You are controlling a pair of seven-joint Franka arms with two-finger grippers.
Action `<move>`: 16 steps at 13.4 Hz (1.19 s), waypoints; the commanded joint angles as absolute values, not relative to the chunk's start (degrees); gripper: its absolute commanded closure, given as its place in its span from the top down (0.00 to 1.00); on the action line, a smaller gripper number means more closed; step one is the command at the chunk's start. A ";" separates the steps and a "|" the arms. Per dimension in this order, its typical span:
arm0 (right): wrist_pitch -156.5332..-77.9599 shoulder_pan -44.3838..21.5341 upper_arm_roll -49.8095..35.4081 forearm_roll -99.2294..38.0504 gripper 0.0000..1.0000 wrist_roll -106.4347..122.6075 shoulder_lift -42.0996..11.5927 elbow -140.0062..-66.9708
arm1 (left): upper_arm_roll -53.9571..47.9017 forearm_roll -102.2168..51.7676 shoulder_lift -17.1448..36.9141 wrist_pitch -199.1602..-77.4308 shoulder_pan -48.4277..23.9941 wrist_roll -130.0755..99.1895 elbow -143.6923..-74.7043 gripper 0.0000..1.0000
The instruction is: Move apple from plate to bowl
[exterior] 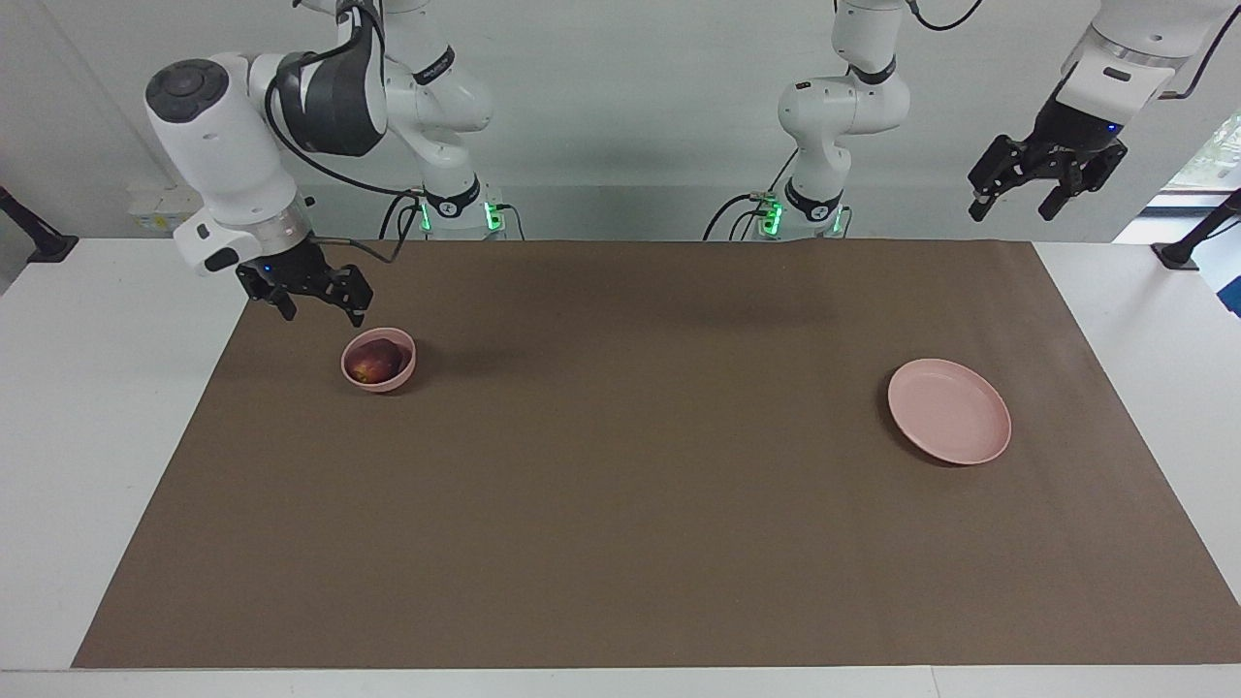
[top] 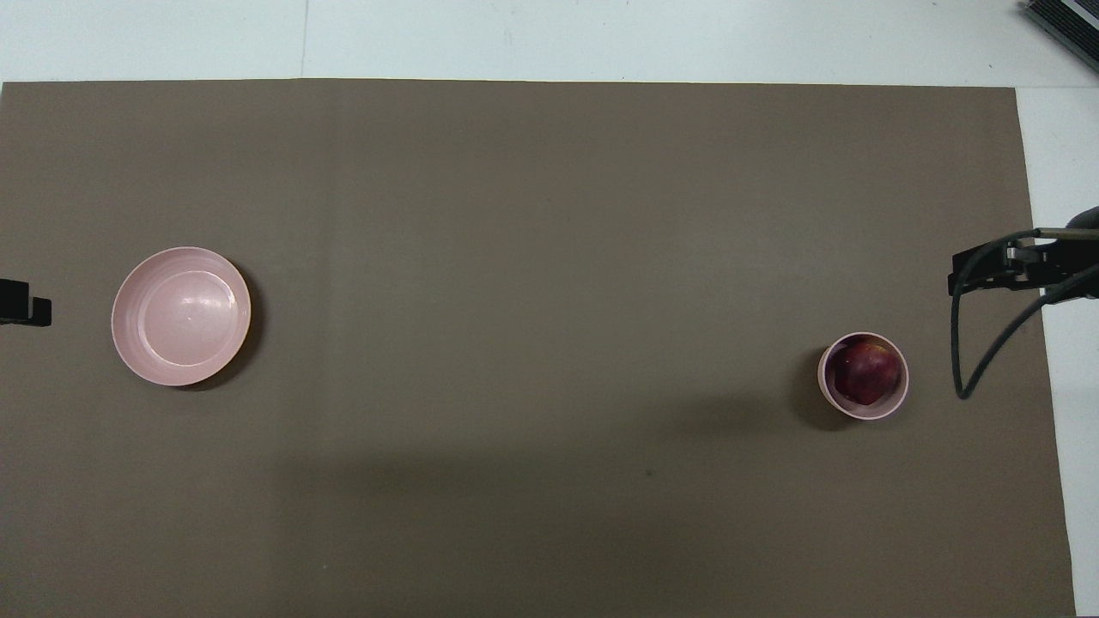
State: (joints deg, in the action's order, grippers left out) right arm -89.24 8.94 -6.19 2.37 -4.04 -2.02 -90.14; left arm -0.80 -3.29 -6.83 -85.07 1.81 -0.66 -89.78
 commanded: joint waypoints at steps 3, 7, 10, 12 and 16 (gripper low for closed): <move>-86.31 7.92 -6.77 2.37 1.00 -5.01 -4.83 -84.64 | -0.17 -2.11 -5.28 -84.11 0.00 -0.62 -89.91 1.00; -86.22 7.38 -6.77 2.55 1.00 -4.84 -4.48 -84.81 | -0.53 -2.20 -4.66 -83.15 -0.88 -0.70 -90.44 1.00; -86.31 7.38 -6.77 2.46 1.00 -5.10 -4.22 -85.17 | -0.53 -2.55 -5.36 -83.58 -0.79 -0.62 -91.84 1.00; -86.22 7.29 -6.77 2.46 1.00 -5.01 -4.04 -85.34 | -0.53 -2.72 -5.36 -84.20 -0.44 -0.35 -91.85 1.00; -86.13 7.29 -6.94 2.46 1.00 -5.01 -3.43 -86.39 | -0.53 -2.72 -5.36 -84.20 -0.09 -0.26 -91.93 1.00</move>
